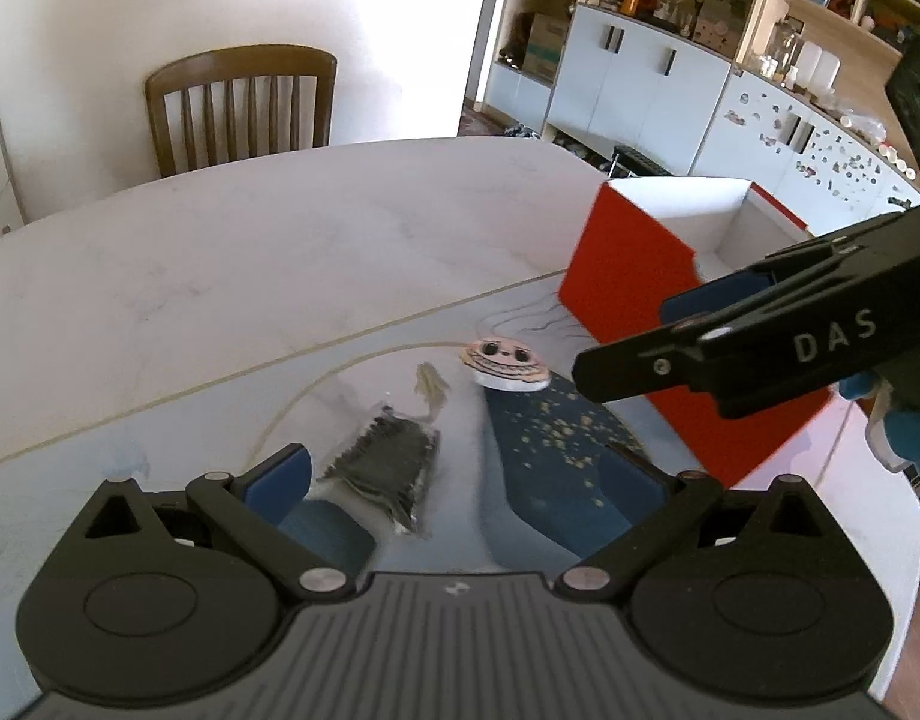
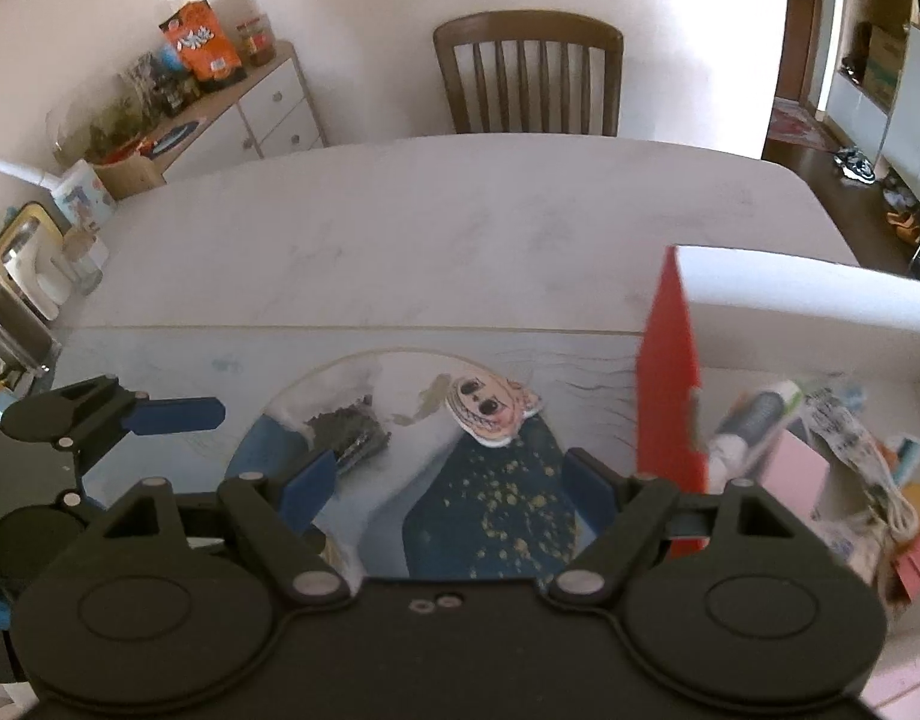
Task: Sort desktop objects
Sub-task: 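Move left tool to the black seed bag while right tool approaches the cartoon-face plush, then close left tool on the black bag while right tool closes on the cartoon-face plush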
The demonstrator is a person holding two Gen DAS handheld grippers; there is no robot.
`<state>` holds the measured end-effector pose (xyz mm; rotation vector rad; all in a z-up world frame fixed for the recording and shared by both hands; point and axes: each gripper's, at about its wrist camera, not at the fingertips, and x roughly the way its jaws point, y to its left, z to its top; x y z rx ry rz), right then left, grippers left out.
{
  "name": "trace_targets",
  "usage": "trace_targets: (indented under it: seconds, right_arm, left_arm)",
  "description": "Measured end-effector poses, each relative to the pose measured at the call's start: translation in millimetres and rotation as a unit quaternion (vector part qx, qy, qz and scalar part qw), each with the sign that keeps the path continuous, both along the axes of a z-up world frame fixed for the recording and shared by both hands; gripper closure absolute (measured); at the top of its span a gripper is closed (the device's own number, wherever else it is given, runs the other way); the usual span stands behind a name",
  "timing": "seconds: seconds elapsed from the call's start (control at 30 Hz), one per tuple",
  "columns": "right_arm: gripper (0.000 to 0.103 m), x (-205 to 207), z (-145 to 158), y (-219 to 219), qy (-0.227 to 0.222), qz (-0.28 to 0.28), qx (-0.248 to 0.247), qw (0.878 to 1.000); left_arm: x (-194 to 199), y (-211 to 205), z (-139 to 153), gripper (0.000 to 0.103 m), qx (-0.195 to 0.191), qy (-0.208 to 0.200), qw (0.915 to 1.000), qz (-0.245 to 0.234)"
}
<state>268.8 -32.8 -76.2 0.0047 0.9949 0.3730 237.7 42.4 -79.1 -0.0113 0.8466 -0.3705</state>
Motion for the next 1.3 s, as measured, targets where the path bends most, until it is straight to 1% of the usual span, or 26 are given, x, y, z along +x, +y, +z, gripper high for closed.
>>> trace_targets:
  seconds: [0.33, 0.5, 0.9, 0.97, 1.03, 1.07, 1.1, 1.13, 1.2, 1.27, 1.3]
  right_arm:
    - [0.021, 38, -33, 14, 0.027, -0.008, -0.020, 0.999]
    - [0.023, 52, -51, 20, 0.041, -0.009, -0.029, 0.999]
    - [0.031, 69, -78, 20, 0.066, -0.020, -0.036, 0.997]
    - [0.032, 70, -80, 21, 0.069, -0.020, -0.038, 0.997]
    - [0.032, 71, -80, 21, 0.071, -0.021, -0.038, 0.997]
    - [0.032, 71, -81, 21, 0.072, -0.021, -0.038, 0.996]
    - [0.032, 71, -81, 22, 0.070, -0.020, -0.040, 0.997]
    - [0.032, 71, -81, 22, 0.070, -0.020, -0.041, 0.997]
    - [0.036, 72, -81, 22, 0.068, -0.021, -0.041, 0.997]
    - [0.042, 72, -79, 22, 0.065, -0.022, -0.044, 0.997]
    - [0.043, 72, -80, 22, 0.064, -0.022, -0.045, 0.997]
  left_arm:
    - [32, 4, -29, 0.001, 0.008, 0.018, 0.9998, -0.001]
    - [38, 4, -38, 0.001, 0.008, 0.024, 0.9996, -0.011]
    - [47, 2, -54, 0.002, 0.007, 0.032, 0.9991, -0.026]
    - [47, 2, -54, 0.007, 0.006, 0.033, 0.9990, -0.027]
    - [48, 1, -56, 0.017, 0.008, 0.035, 0.9990, -0.028]
    - [49, 1, -56, 0.019, 0.009, 0.036, 0.9989, -0.028]
    - [49, 1, -56, 0.023, 0.010, 0.037, 0.9989, -0.028]
    - [50, 1, -57, 0.029, 0.012, 0.038, 0.9988, -0.027]
    - [50, 0, -57, 0.035, 0.018, 0.036, 0.9989, -0.024]
    - [50, 1, -57, 0.042, 0.022, 0.035, 0.9990, -0.020]
    - [50, 1, -57, 0.048, 0.027, 0.034, 0.9989, -0.017]
